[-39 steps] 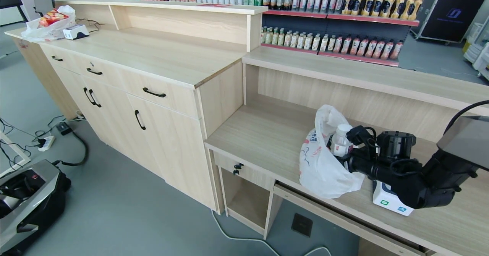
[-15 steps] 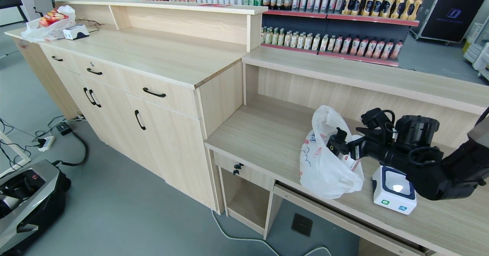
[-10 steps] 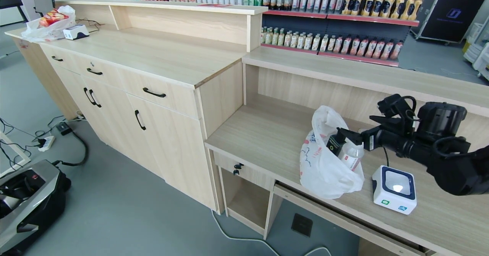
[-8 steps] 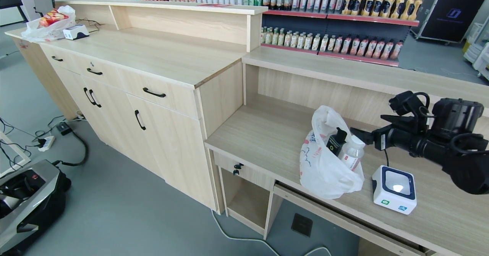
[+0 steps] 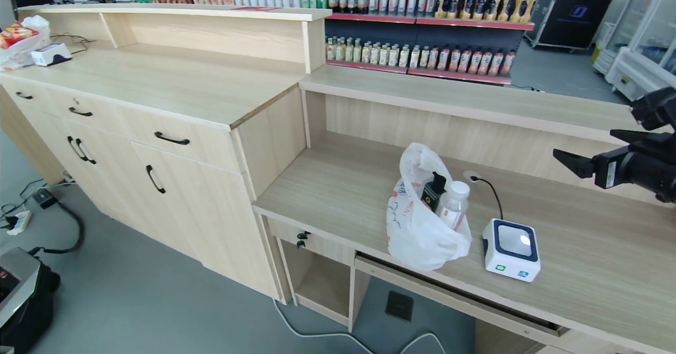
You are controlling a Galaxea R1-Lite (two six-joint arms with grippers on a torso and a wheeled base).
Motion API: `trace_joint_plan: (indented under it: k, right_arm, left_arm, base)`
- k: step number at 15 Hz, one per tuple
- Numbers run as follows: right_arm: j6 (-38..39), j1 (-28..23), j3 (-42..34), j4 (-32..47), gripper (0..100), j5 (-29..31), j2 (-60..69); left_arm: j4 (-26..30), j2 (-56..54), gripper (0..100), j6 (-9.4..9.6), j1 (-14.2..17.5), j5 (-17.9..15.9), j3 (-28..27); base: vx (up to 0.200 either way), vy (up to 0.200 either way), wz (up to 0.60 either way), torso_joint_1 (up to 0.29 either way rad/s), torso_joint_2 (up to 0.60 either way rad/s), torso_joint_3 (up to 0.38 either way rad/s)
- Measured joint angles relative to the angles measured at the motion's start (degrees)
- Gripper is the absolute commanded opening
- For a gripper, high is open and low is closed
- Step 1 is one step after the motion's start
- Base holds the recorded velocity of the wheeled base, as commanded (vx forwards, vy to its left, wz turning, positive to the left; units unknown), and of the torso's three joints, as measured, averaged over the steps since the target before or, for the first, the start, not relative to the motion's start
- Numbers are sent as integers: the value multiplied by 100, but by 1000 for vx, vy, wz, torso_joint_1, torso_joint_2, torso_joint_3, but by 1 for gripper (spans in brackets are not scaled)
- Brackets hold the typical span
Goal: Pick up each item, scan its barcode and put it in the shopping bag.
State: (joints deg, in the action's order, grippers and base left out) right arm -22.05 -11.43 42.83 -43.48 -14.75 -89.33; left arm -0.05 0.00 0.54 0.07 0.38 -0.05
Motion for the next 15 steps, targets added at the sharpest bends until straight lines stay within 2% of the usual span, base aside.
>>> trace_joint_plan:
  k: [2,4,6,8,15]
  right_arm:
    - [93,-165,2,257,100,33,301]
    - [246,-352,-5,851,100,217,612]
    - [807,-460,-104,1058,100,539,922]
    - [1168,-501,-366,1084,100,606,1252]
    - [1662,-441,-3012,1168,100,1378,3600]
  left_arm:
    - [2,0,100,0,-2,0,0]
    - [0,0,100,-2,-2,-2,0]
    - [0,0,100,0,-2,0,0]
    - [0,0,100,0,0,-2,0]
    - [-2,0,100,0,6,-2,0]
  base:
    - [0,0,-600,0,0,5]
    - [0,0,-600,2,0,2]
    - [0,0,0,0,0,0]
    - [0,0,0,0,0,0]
    - [0,0,0,34,-73,-32]
